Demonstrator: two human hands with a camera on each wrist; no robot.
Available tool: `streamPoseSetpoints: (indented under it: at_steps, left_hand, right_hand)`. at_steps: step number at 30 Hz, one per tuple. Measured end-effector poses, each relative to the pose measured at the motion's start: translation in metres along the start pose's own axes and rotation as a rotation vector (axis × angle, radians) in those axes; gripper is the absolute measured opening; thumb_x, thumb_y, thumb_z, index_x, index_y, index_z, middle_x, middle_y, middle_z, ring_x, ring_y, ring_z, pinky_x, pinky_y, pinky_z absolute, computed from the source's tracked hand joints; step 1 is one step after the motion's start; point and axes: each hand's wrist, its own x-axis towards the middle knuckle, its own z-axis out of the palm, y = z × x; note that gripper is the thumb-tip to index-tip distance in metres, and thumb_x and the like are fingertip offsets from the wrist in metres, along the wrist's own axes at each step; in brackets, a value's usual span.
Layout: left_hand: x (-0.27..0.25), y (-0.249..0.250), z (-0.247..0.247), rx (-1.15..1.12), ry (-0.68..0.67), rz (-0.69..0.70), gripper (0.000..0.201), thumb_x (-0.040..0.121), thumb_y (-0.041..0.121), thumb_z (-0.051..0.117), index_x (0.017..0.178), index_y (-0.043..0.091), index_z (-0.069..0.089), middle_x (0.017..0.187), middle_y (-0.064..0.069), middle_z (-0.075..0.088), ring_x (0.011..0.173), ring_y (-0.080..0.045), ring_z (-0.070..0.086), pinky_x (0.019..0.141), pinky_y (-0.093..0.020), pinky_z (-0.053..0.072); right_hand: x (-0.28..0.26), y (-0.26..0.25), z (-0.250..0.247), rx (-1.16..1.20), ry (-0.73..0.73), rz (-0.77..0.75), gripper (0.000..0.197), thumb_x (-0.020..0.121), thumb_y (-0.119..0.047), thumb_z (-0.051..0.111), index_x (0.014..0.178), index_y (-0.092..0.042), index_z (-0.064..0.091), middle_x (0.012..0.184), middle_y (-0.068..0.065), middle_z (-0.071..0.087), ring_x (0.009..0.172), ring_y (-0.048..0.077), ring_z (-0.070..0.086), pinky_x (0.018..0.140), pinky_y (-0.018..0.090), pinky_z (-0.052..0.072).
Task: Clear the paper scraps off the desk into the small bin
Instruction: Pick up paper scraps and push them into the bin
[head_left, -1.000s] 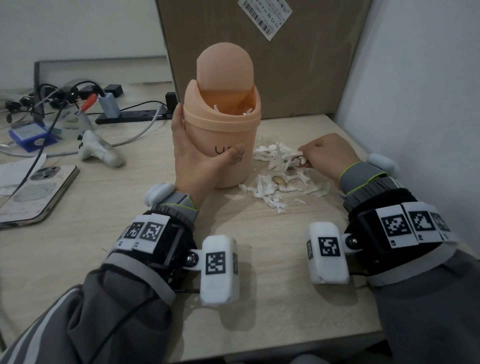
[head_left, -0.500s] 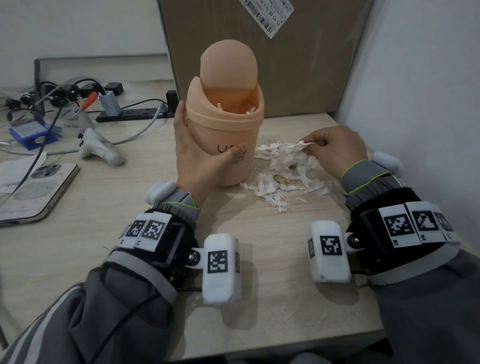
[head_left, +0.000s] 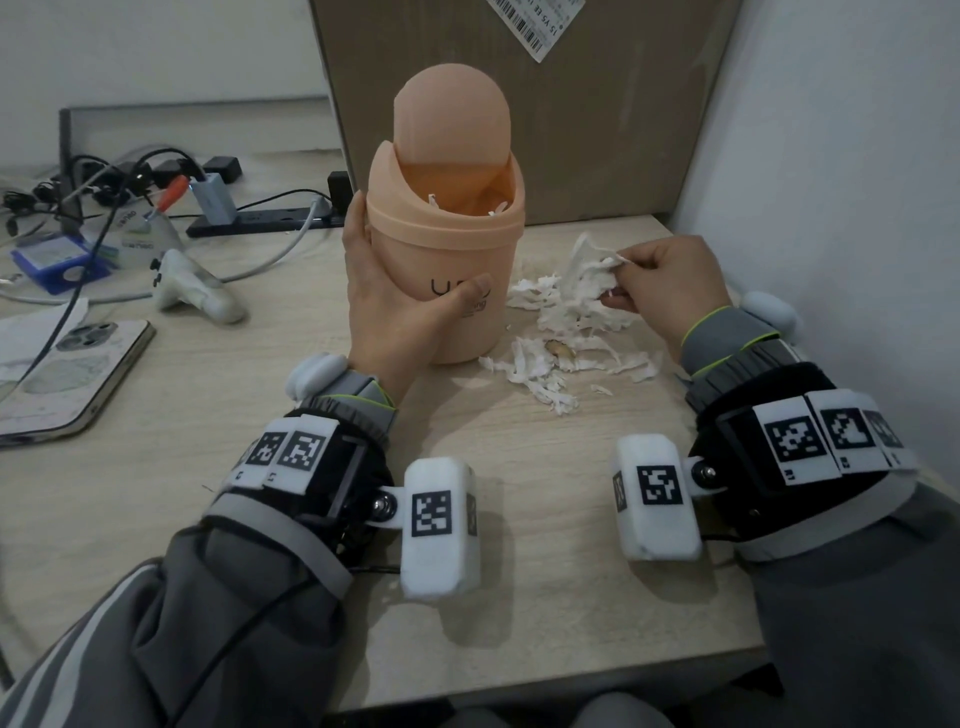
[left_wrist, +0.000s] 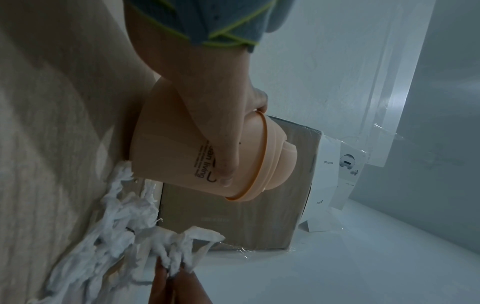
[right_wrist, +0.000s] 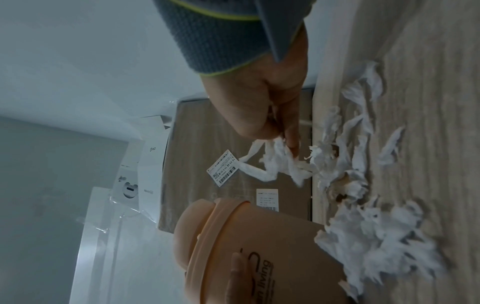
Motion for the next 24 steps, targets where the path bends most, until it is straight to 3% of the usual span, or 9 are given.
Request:
streamPoseSetpoints:
  at_steps: [3,5,7,10,12,15,17,20,24]
  left_hand:
    - [0.001,-0.001,0.0,0.003,0.001,0.003,0.135,0.055,0.054,0.093,0.16,0.029,0.011,0.159,0.003,0.038,0.145,-0.018,0.044,0.119,-0.049,0.042]
    - [0.001,-0.002,0.0,0.005,0.001,0.001,0.136,0.055,0.055,0.093,0.16,0.03,0.011,0.16,0.003,0.038,0.146,-0.018,0.043,0.119,-0.049,0.042]
    - [0.001,-0.002,0.0,0.009,0.0,0.0,0.135,0.055,0.056,0.093,0.16,0.031,0.01,0.16,0.004,0.037,0.146,-0.019,0.043,0.119,-0.049,0.041]
    - [0.001,-0.001,0.0,-0.003,0.003,0.003,0.135,0.055,0.054,0.093,0.16,0.029,0.011,0.159,0.002,0.038,0.146,-0.019,0.044,0.119,-0.049,0.042]
    - [0.001,-0.001,0.0,-0.014,0.003,0.005,0.134,0.056,0.052,0.093,0.16,0.027,0.012,0.159,0.002,0.039,0.145,-0.018,0.045,0.119,-0.048,0.042]
    - [0.0,-0.001,0.0,-0.017,0.001,0.01,0.134,0.056,0.051,0.093,0.16,0.026,0.012,0.158,0.001,0.039,0.145,-0.018,0.045,0.119,-0.048,0.042]
    - [0.001,0.0,0.0,-0.011,-0.001,0.013,0.134,0.056,0.052,0.092,0.16,0.026,0.012,0.159,0.001,0.039,0.145,-0.018,0.044,0.119,-0.048,0.042]
    - [0.0,0.001,0.0,-0.003,-0.002,0.022,0.133,0.056,0.051,0.093,0.16,0.026,0.012,0.159,0.001,0.038,0.146,-0.018,0.044,0.119,-0.048,0.042]
    - [0.0,0.002,0.001,0.008,-0.012,0.044,0.132,0.057,0.049,0.093,0.16,0.025,0.013,0.159,0.0,0.038,0.146,-0.019,0.043,0.12,-0.049,0.041]
  right_hand:
    - [0.003,0.003,0.001,0.015,-0.009,0.128,0.028,0.087,0.001,0.049,0.063,-0.007,0.062,0.069,0.005,0.063,0.061,0.016,0.068,0.082,0.037,0.057]
    - [0.002,-0.002,0.003,0.028,-0.031,0.167,0.02,0.088,-0.003,0.048,0.071,0.0,0.058,0.068,0.009,0.057,0.061,0.015,0.063,0.076,0.032,0.052]
    - [0.002,-0.005,0.004,0.107,-0.015,0.181,0.019,0.09,-0.01,0.048,0.074,0.0,0.052,0.076,0.011,0.054,0.072,0.018,0.06,0.068,0.025,0.05]
    - [0.002,-0.002,0.005,0.097,-0.017,0.192,0.027,0.092,-0.018,0.048,0.07,-0.005,0.057,0.084,0.008,0.062,0.087,0.028,0.066,0.084,0.037,0.057]
    - [0.001,0.002,0.004,-0.028,-0.03,0.133,0.018,0.09,-0.013,0.056,0.08,-0.004,0.068,0.091,0.008,0.067,0.09,0.026,0.068,0.092,0.042,0.053]
    - [-0.001,0.005,0.001,-0.136,-0.032,0.034,0.021,0.085,-0.007,0.064,0.105,-0.002,0.069,0.102,0.008,0.068,0.092,0.02,0.065,0.095,0.035,0.051]
    - [-0.001,0.004,0.001,-0.122,-0.033,0.01,0.023,0.083,-0.006,0.066,0.106,-0.003,0.069,0.094,0.006,0.068,0.087,0.018,0.065,0.091,0.03,0.054]
    - [-0.003,0.0,0.001,-0.025,-0.025,-0.009,0.021,0.082,-0.002,0.068,0.103,-0.002,0.069,0.079,0.0,0.063,0.07,0.013,0.064,0.073,0.018,0.058]
    - [-0.008,-0.01,-0.003,0.052,0.056,-0.088,0.007,0.08,-0.004,0.07,0.086,-0.006,0.068,0.071,0.002,0.061,0.055,0.009,0.063,0.056,0.016,0.056]
